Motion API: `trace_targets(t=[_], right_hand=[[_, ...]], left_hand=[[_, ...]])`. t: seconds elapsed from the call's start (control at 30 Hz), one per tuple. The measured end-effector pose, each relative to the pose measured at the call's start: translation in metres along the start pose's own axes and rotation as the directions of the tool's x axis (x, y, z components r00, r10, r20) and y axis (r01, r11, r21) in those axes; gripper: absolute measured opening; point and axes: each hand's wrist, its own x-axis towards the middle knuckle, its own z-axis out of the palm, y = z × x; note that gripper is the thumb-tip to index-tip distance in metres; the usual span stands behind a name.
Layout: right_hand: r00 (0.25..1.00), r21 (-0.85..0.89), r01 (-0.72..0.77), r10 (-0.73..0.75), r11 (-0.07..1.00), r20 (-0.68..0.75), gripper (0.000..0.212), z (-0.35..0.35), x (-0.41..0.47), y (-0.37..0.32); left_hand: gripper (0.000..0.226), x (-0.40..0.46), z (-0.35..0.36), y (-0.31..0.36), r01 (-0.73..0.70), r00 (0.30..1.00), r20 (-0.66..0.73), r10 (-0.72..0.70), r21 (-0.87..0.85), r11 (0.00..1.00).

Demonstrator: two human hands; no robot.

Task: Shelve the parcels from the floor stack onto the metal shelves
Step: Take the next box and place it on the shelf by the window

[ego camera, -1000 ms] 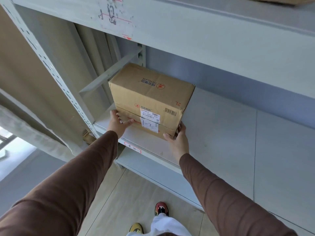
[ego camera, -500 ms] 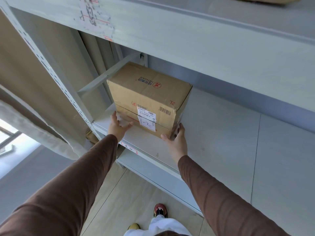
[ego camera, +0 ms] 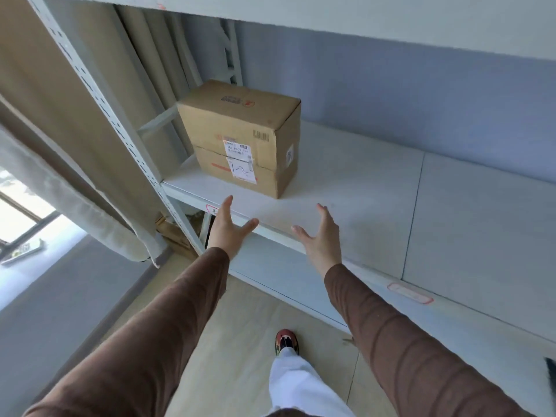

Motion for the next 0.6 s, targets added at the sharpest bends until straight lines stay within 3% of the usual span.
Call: trace_targets(t=[0.2, 0.6], right_hand=[[0.999, -0.042, -0.002, 0.0, 0.999, -0.042, 0.077, -0.063, -0.122, 0.043], [0.983, -0.06, -0.081, 0.07, 0.995, -0.171, 0.072, -0.196, -0.288, 0.108]], left_hand=[[0.086, -0.128, 0.035, 0.009, -0.139, 0.982, 0.143, 0.125, 0.095, 0.986], [0.078, -0.306, 0.125, 0.066, -0.263, 0.919, 0.336, 0.204, 0.138, 0.955]])
